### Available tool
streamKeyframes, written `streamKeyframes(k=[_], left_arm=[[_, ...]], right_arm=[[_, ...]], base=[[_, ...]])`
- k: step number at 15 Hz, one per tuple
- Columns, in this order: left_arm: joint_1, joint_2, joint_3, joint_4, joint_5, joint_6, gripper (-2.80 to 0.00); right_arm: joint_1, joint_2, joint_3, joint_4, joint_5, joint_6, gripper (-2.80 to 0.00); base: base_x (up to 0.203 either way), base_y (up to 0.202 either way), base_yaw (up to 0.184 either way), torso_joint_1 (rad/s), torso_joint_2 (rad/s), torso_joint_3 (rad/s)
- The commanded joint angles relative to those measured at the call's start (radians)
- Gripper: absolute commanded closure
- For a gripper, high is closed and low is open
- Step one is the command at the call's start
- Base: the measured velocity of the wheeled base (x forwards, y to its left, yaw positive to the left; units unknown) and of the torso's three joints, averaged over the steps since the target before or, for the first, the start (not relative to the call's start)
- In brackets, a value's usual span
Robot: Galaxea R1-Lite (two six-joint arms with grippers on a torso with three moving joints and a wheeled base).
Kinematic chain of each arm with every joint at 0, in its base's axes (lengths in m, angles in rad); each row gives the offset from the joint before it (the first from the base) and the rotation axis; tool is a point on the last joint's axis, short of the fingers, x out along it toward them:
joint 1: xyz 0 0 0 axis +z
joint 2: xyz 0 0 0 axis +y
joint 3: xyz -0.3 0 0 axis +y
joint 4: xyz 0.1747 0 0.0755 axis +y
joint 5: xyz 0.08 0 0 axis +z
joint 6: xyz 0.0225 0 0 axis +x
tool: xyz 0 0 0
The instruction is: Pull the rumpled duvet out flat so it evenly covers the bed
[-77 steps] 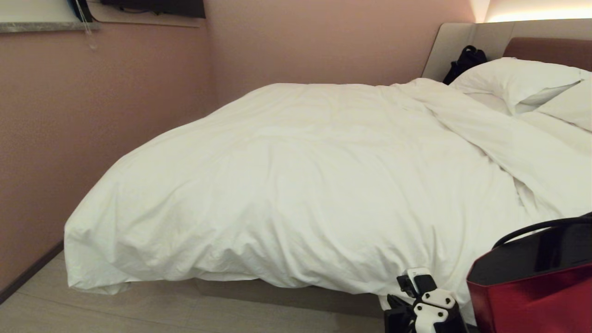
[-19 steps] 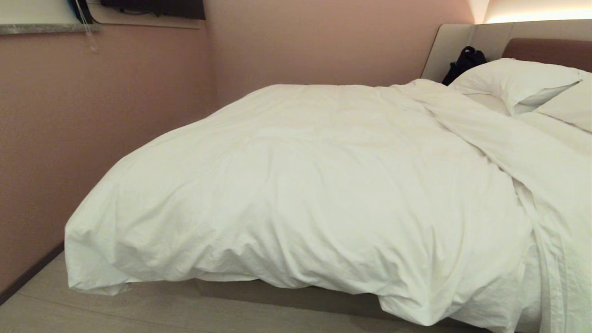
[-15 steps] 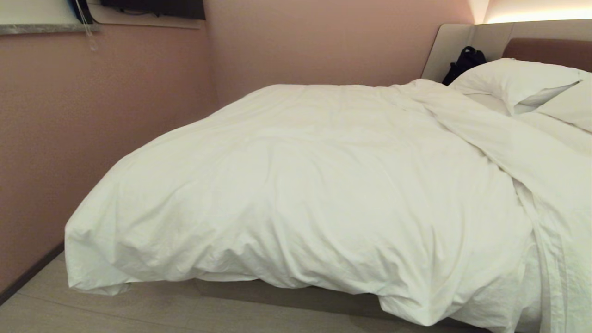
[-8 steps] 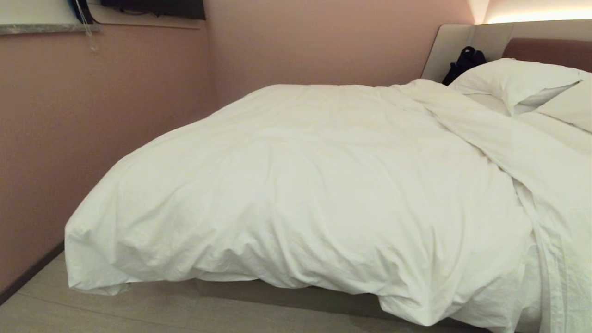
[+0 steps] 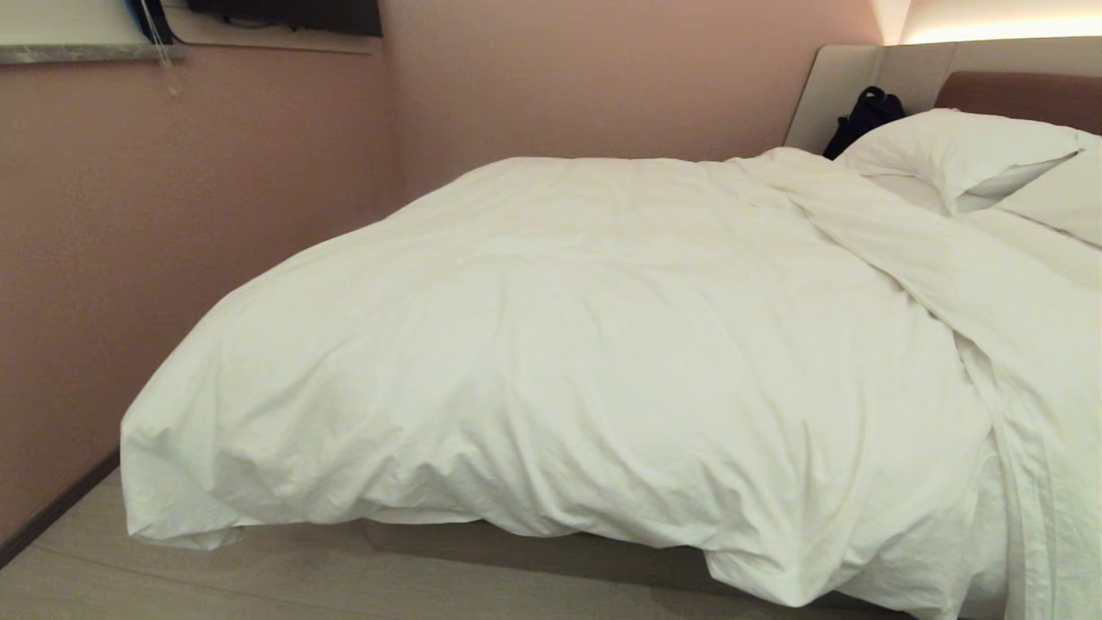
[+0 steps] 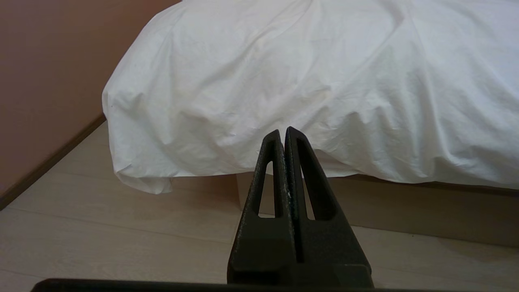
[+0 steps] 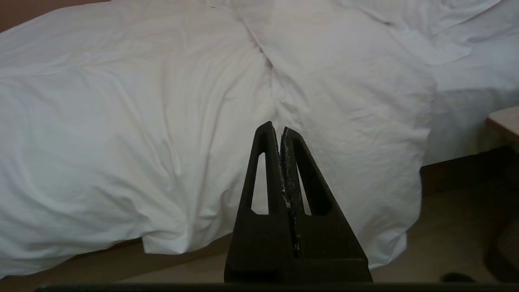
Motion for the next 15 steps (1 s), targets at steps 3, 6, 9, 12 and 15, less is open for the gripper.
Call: streamKeyframes(k=[3, 6, 9, 12, 15], left_arm=[[0.0, 0.0, 0.0, 0.0, 0.0, 0.0, 0.0], [0.0, 0.0, 0.0, 0.0, 0.002, 0.0, 0.0], [0.0, 0.0, 0.0, 0.0, 0.0, 0.0, 0.0], [0.0, 0.0, 0.0, 0.0, 0.0, 0.0, 0.0], [0.0, 0.0, 0.0, 0.0, 0.0, 0.0, 0.0]], right_arm=[[0.007, -0.123, 0.012, 0.001, 0.07, -0.049, 0.0], [0.008, -0.201, 0.056, 0.001, 0.162, -0.076, 0.0], [0.008, -0.202, 0.079, -0.004, 0.208, -0.103, 0.0], [0.008, -0.202, 0.121, -0.011, 0.229, -0.108, 0.0], [0.008, -0.202, 0.173, -0.014, 0.234, -0.113, 0.0]], base=[[0.0, 0.0, 0.0, 0.0, 0.0, 0.0], [0.0, 0.0, 0.0, 0.0, 0.0, 0.0], [0.0, 0.0, 0.0, 0.0, 0.0, 0.0], [0.0, 0.0, 0.0, 0.0, 0.0, 0.0], [0.0, 0.0, 0.0, 0.0, 0.0, 0.0]])
